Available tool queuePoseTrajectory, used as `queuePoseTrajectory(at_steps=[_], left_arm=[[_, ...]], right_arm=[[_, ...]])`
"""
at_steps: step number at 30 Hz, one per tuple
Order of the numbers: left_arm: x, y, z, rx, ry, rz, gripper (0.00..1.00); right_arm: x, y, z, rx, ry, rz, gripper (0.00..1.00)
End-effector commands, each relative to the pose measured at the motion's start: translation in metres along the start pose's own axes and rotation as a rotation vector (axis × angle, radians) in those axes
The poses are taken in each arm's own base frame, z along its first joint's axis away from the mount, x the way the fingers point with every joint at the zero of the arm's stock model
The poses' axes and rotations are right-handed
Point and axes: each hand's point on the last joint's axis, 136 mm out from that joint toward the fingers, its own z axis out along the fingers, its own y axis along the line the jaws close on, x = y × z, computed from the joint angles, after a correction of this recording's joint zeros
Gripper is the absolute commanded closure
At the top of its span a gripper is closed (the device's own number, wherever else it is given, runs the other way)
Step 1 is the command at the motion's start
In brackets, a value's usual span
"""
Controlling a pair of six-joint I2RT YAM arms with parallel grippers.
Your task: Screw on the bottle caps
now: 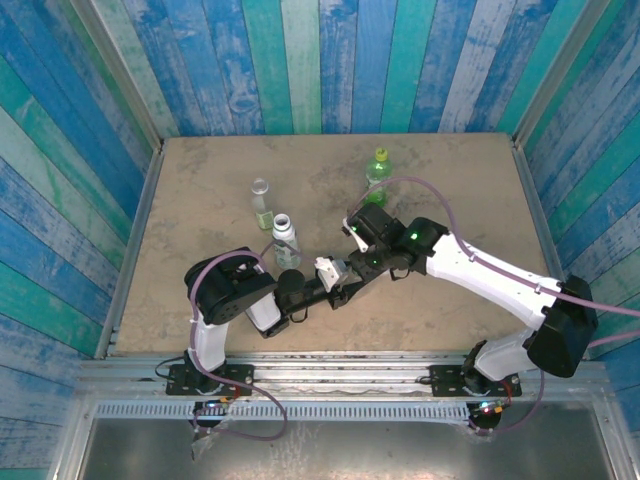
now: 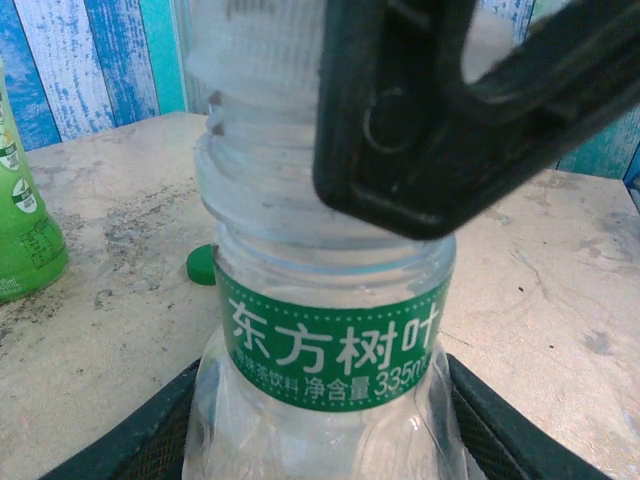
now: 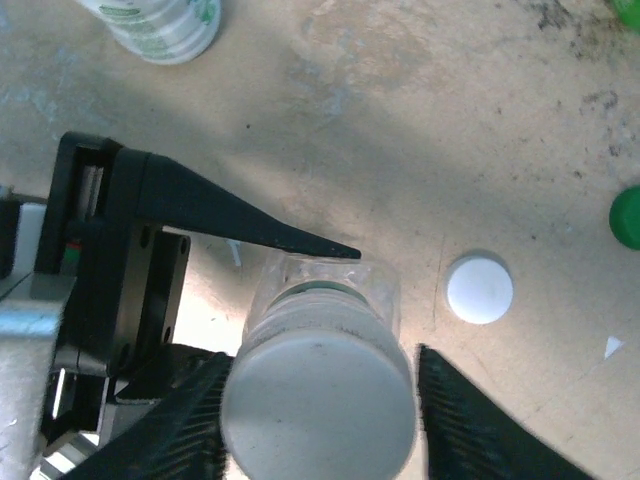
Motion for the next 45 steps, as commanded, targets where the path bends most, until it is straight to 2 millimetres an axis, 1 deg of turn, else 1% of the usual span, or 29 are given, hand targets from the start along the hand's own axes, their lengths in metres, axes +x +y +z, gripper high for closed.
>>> queuePoseTrajectory(at_steps=[1,7,13,14,16,20,25,29,37,42,45], left_arm=[[0.002,-0.003,0.002,0.015,-0.007,0.017,0.47],[0.003,-0.003,0.002,0.015,-0.005,0.016,0.47],[0.004,-0.003,0.003,0.016,-0.004,0.016,0.47],[0.004,-0.003,0.002,0.015,-0.004,0.017,0.47],[0.004,-0.003,0.002,0.015,-0.005,0.017,0.46],[0.004,-0.004,0.002,0.018,-0.005,0.018,0.47],[0.004,-0.004,0.001,0.017,-0.004,0.019,0.47],[0.005,-0.004,0.002,0.019,-0.002,0.019,0.47],[0.006,-0.004,0.002,0.019,0.0,0.018,0.47],[0.007,-0.003,0.002,0.015,0.001,0.017,0.47],[0.007,-0.004,0.002,0.018,0.0,0.019,0.47]], right_arm=[[0.001,-0.01,-0.007,0.033,0.013,0.008,0.42],[-0.008,-0.008,-0.022,0.006,-0.048,-0.001,0.3],[-0.017,0.0,-0.038,-0.063,-0.141,0.004,0.28],[-0.018,-0.001,-0.041,-0.064,-0.154,0.013,0.29],[-0.018,-0.007,-0.042,-0.05,-0.168,0.037,0.35],[-0.012,-0.018,-0.034,-0.029,-0.146,0.065,0.52],[-0.007,-0.019,-0.024,-0.039,-0.107,0.066,0.59],[-0.003,-0.019,-0.014,-0.039,-0.075,0.058,0.61],[0.003,-0.02,-0.004,-0.035,-0.04,0.052,0.61],[0.008,-0.011,-0.003,-0.092,-0.022,0.04,0.6],[0.017,-0.01,0.002,-0.093,0.005,0.033,0.61]])
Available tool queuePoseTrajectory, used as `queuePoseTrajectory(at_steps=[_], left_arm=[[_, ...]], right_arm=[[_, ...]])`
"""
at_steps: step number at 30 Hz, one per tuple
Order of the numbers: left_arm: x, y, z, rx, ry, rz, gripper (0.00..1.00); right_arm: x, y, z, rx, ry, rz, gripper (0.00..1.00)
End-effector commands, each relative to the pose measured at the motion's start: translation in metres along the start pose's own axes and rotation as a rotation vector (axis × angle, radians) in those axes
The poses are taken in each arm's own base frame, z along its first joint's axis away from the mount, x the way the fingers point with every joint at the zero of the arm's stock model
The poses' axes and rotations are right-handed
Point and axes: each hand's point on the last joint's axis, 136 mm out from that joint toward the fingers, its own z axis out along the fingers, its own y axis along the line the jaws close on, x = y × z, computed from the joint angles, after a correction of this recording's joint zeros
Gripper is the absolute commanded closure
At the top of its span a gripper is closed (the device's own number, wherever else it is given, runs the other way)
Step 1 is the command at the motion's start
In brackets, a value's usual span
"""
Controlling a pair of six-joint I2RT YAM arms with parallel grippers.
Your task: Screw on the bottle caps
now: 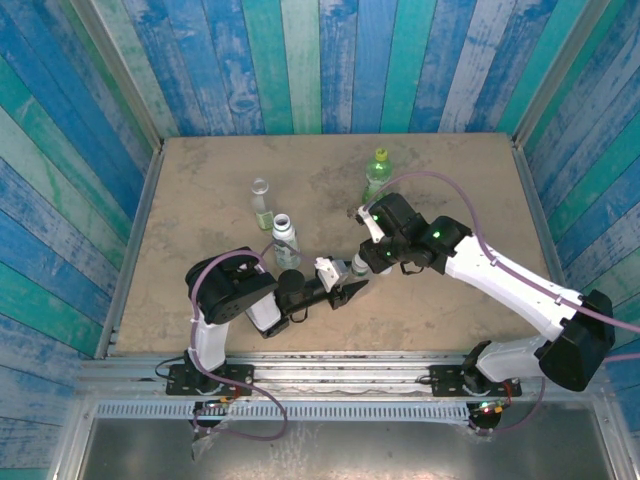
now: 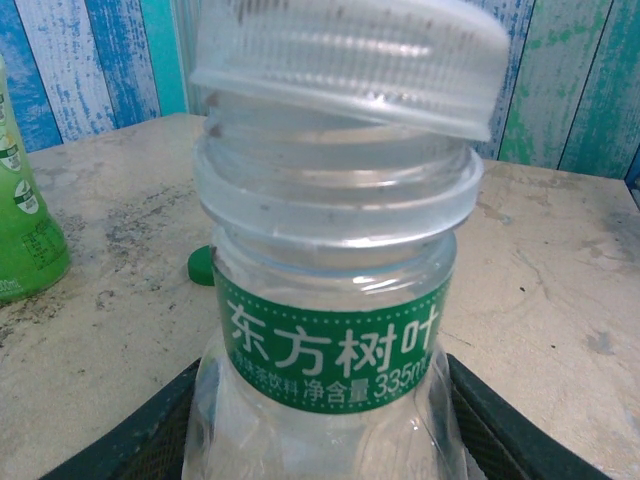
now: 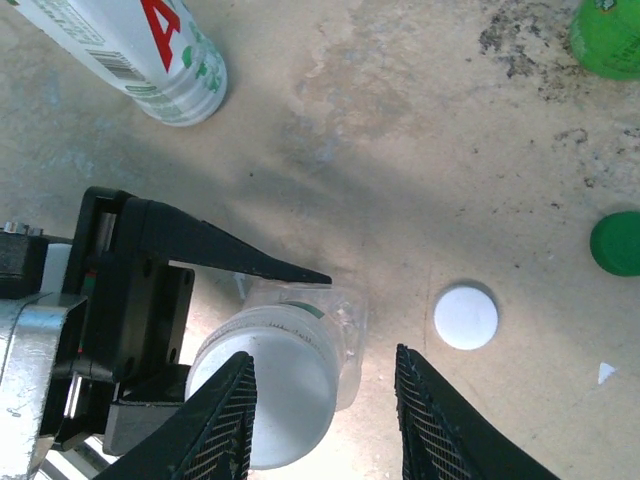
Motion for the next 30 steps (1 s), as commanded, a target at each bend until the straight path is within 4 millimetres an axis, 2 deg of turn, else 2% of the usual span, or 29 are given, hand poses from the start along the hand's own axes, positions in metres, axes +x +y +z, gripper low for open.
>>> queuePoseTrajectory(at_steps=[1,21,24,28,30], left_arm=[[0.007,-0.004,0.002,0.021,0.003,0.016,0.47],[0.008,-0.004,0.004,0.021,0.005,0.014,0.47],[0.008,-0.004,0.004,0.022,0.008,0.014,0.47],[0.008,-0.004,0.004,0.021,0.007,0.013,0.47],[0.007,-0.004,0.004,0.021,0.006,0.014,0.47]], right_arm=[[0.034,-0.001,0.015,-0.01,0.12,-0.017,0.62],[0.093,-0.005,0.036,-0.011,0.306,-0.019,0.64],[0.093,-0.01,0.036,0.019,0.306,-0.011,0.65],[0.081,-0.017,0.026,0.037,0.25,0.038,0.69],[0.078,-0.024,0.021,0.048,0.231,0.071,0.68]])
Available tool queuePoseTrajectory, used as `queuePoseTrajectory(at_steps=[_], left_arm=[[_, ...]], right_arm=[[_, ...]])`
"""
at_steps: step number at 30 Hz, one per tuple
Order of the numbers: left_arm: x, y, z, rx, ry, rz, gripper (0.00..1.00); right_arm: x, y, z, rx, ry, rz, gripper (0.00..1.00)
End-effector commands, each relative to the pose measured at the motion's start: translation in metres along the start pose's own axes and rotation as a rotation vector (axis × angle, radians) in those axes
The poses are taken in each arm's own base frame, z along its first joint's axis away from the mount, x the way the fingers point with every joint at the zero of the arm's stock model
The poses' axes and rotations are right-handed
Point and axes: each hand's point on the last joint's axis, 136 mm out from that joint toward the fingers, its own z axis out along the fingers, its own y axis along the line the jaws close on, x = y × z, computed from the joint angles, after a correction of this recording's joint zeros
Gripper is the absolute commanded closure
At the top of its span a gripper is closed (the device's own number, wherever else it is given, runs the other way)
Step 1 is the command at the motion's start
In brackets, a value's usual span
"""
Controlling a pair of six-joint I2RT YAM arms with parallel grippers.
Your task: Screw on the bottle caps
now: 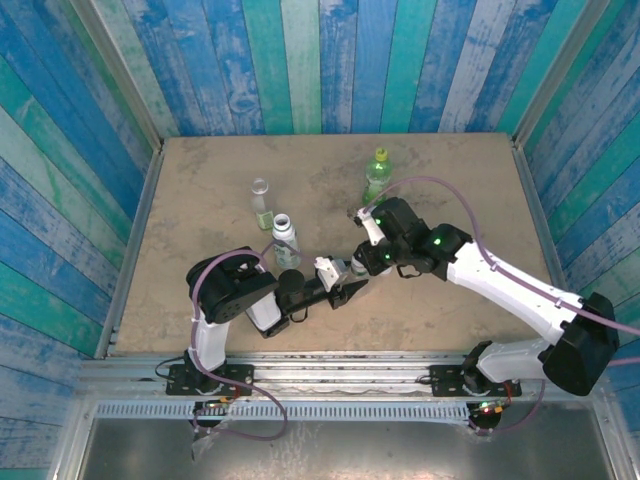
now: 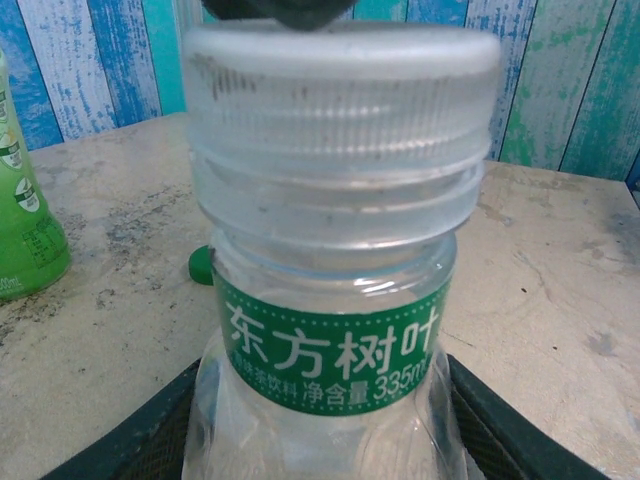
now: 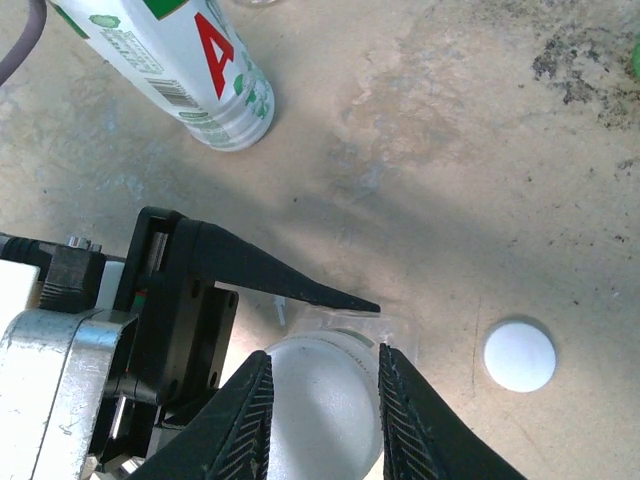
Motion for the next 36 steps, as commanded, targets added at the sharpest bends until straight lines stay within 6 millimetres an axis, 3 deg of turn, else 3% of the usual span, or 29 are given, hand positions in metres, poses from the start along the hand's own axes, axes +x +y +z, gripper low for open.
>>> queuePoseTrajectory(at_steps=[1,8,13,19,23,30,33,36], left_arm=[[0.007,-0.005,0.004,0.023,0.008,0.019,0.47],[0.008,-0.005,0.004,0.025,0.009,0.02,0.47],[0.008,-0.005,0.005,0.025,0.012,0.02,0.47],[0.009,-0.006,0.005,0.03,0.014,0.022,0.47],[0.008,-0.004,0.005,0.023,0.014,0.02,0.47],[0.008,-0.002,0.01,0.017,0.016,0.002,0.47],[0.01,-0.002,0.012,0.017,0.022,0.001,0.47],[0.01,-0.002,0.011,0.017,0.021,0.001,0.47]], right_arm=[[0.076,-0.036,0.004,0.129,0.272,0.059,0.68],[0.082,-0.035,0.008,0.115,0.302,0.058,0.71],[0.084,-0.024,0.012,0.06,0.327,0.038,0.72],[0.065,-0.009,0.011,-0.034,0.261,0.047,0.77],[0.074,-0.009,0.012,-0.062,0.288,0.084,0.79],[0.09,0.016,-0.007,-0.227,0.277,0.131,0.79],[0.084,0.029,-0.019,-0.303,0.238,0.13,0.79],[0.07,0.029,-0.029,-0.305,0.167,0.11,0.79]])
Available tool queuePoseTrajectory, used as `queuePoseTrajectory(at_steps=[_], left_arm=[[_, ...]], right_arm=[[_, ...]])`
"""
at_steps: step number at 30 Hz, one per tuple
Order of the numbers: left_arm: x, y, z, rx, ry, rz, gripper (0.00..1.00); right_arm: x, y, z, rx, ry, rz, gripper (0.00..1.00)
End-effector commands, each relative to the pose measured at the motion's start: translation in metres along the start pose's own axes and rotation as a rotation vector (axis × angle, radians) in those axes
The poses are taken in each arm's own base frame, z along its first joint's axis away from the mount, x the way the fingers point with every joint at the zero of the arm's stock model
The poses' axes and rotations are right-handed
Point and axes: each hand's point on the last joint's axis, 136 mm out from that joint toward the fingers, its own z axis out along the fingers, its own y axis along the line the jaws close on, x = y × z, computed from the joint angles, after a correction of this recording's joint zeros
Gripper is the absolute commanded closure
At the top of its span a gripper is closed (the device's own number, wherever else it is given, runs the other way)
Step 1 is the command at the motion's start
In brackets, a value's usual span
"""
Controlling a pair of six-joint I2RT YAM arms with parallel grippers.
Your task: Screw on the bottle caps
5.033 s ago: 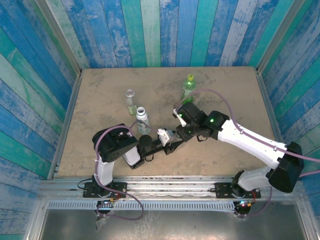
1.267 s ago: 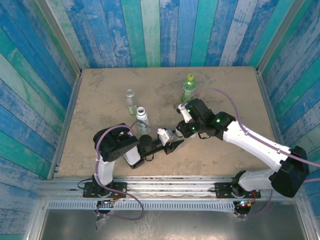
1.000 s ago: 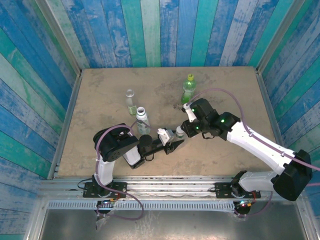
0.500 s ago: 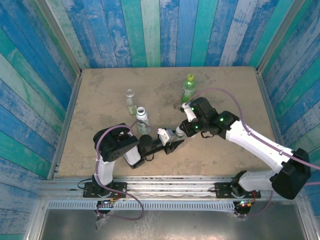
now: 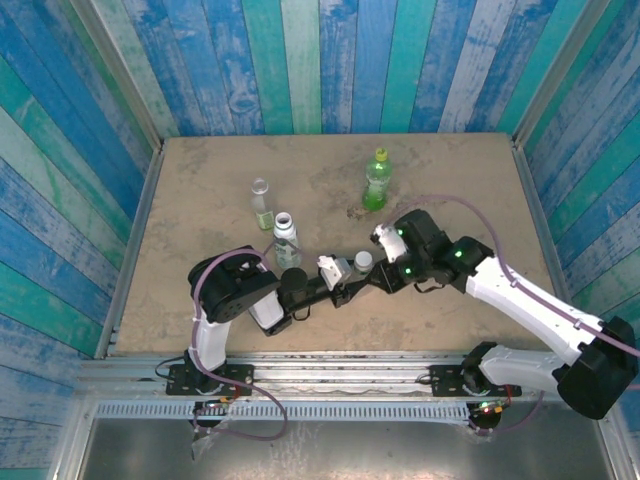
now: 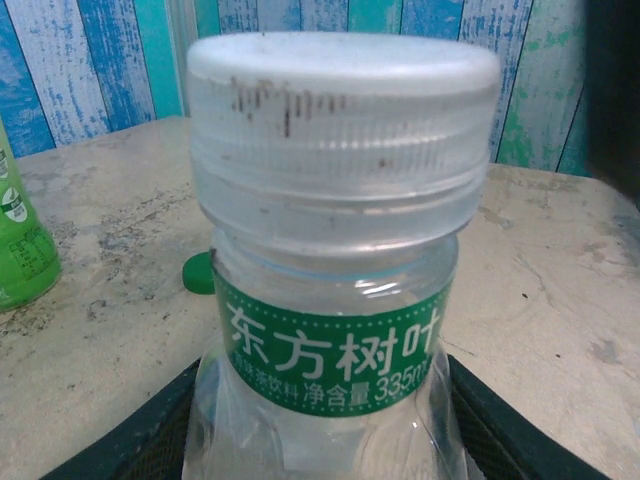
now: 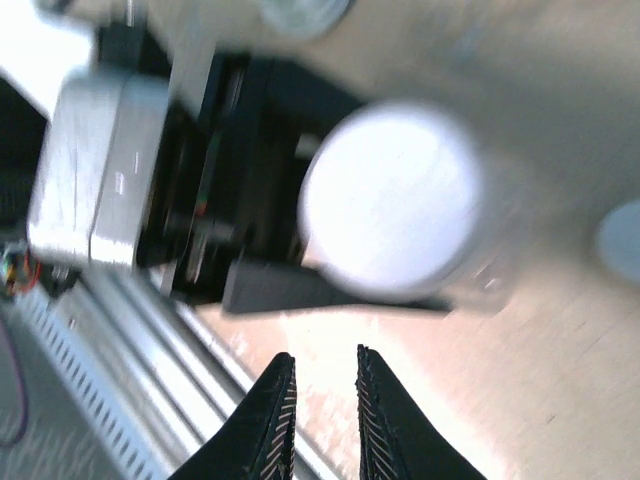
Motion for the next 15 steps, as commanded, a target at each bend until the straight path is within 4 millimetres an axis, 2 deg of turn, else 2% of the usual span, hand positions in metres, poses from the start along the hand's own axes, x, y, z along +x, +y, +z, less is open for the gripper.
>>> queuePoseTrajectory(at_steps=[1,5,9,15], left_arm=[[0.011,-0.002,0.003,0.007,0.025,-0.006,0.47],[0.012,-0.002,0.002,0.008,0.031,0.003,0.47],[0.012,-0.003,0.002,0.013,0.028,0.005,0.47],[0.012,-0.003,0.001,0.013,0.028,0.006,0.47]], right_arm=[[0.009,0.011,-0.011,-0.05,0.02,0.012,0.79],[-0.011,-0.006,-0.025,0.02,-0.067,0.027,0.7],[-0.034,-0.029,-0.03,0.063,-0.14,0.082,0.69],[-0.058,-0.029,-0.02,0.018,-0.122,0.068,0.71]])
